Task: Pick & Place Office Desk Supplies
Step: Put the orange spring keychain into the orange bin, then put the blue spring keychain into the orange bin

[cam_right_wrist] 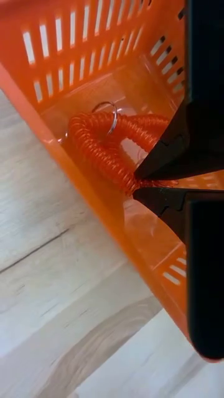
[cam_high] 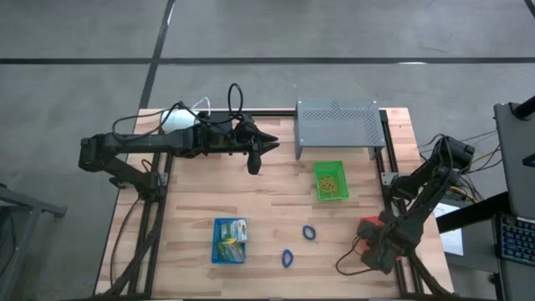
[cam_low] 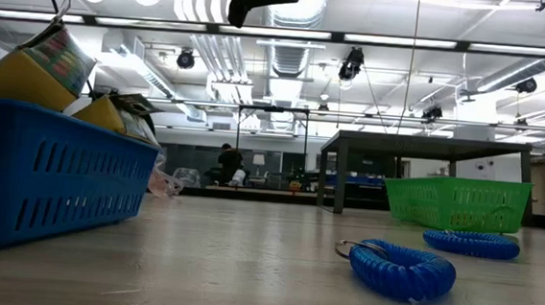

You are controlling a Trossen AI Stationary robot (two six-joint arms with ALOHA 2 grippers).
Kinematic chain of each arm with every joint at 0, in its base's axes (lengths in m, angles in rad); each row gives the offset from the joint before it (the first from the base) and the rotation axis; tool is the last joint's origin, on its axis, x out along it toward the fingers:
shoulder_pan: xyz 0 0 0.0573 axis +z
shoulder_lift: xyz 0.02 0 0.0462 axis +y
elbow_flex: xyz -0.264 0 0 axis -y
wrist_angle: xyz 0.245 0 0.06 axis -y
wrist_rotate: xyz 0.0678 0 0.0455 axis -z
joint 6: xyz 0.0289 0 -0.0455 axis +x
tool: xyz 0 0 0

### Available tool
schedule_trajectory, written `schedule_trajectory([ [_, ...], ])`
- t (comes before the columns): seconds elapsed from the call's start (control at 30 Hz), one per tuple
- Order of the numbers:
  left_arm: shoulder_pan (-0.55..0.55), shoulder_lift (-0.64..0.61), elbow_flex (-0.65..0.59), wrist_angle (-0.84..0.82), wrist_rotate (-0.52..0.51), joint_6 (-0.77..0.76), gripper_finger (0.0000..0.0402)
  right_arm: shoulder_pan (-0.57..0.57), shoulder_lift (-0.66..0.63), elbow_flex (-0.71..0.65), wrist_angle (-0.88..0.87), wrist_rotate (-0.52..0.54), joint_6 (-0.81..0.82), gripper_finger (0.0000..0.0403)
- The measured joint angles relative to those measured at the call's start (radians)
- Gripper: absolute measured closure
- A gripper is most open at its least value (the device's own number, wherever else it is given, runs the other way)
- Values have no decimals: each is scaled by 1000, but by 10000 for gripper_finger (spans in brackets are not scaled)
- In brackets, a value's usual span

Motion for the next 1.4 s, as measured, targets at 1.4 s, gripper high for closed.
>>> schedule_trajectory([
  [1.4, 0, 0, 0, 0, 0, 6, 303, 0, -94, 29, -34, -122, -3, 283],
])
